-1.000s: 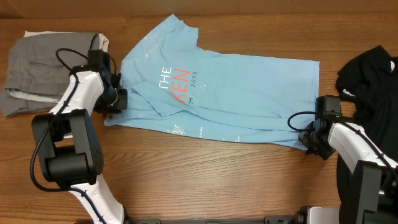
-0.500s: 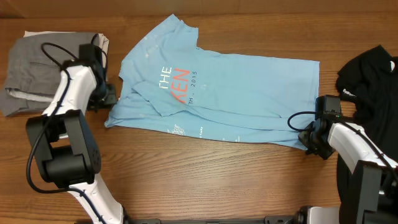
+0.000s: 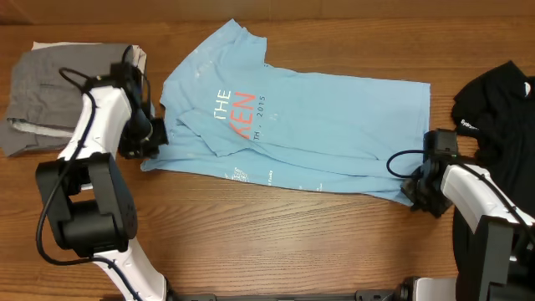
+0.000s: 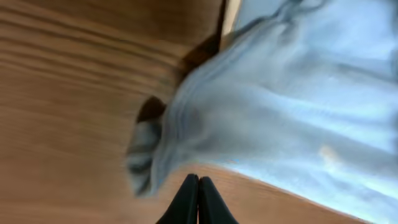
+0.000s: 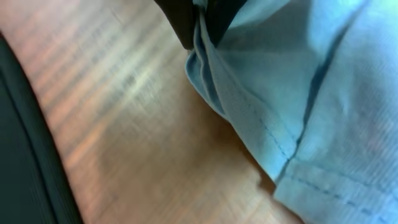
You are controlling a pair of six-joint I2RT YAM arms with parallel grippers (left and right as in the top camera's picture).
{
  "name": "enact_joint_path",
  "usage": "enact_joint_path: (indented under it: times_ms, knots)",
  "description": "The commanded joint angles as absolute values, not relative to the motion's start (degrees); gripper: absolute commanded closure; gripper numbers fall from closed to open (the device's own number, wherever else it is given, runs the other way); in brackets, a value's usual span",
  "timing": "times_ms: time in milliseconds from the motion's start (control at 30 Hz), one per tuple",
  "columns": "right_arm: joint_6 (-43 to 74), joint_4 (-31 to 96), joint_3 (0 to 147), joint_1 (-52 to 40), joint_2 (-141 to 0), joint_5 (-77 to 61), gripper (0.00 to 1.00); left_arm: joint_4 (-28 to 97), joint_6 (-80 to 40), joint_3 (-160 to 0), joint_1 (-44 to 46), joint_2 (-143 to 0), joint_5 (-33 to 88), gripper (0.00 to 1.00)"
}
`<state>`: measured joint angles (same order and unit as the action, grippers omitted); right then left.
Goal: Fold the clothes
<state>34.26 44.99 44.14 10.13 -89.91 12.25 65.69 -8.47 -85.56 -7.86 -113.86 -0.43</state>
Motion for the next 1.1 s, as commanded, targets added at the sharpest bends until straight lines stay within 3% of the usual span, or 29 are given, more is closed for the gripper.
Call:
enact_joint_path:
  times_ms: [0,67,267,467,600,700,767,800,867,900,1067]
  knots:
    - [34.35,47.59,48.45,10.37,-89.82,14.11,0.96,59.92,-8.8,-78.35,-7.97,-112.71,0.16,0.96]
    - [34.35,48.95,50.24,10.66,-89.82,14.11,0.96,57.04,-8.82,-76.73,-7.97,-112.71,-0.99,0.96]
    - [34.35,50.48,51.62,16.19,-89.82,13.96,0.76,49.67,-9.06,-72.75,-7.97,-112.73,-3.57,0.93]
    - [34.33,51.79,52.51,19.97,-89.82,11.64,0.57,50.98,-9.04,-74.67,-7.97,-112.31,-2.68,0.96]
    - [34.35,58.22,60.86,19.97,-89.8,10.41,0.39,56.23,-9.06,-82.02,-7.79,-107.81,1.43,0.92]
    - [34.24,63.61,67.0,19.92,-89.8,7.92,0.37,58.54,-9.04,-85.65,-7.4,-103.98,5.26,0.88]
    - [29.02,67.42,71.2,19.33,-89.8,-1.41,0.41,59.57,-9.04,-86.8,-6.13,-100.18,8.75,0.91]
    - [26.61,67.72,71.4,18.98,-89.8,-6.04,0.5,59.92,-9.04,-86.8,-5.32,-99.42,9.06,0.96]
    - [21.76,68.51,70.54,17.34,-89.82,-15.42,0.9,61.56,-9.02,-86.52,-2.52,-99.46,9.04,0.96]
    - [21.12,68.93,69.82,16.25,-89.82,-16.71,0.96,61.73,-9.02,-85.78,-0.91,-99.74,9.1,0.96]
    - [21.15,64.01,63.44,9.54,-89.82,-16.6,0.96,56.8,-9.26,-79.85,5.34,-102.5,6.79,0.96]
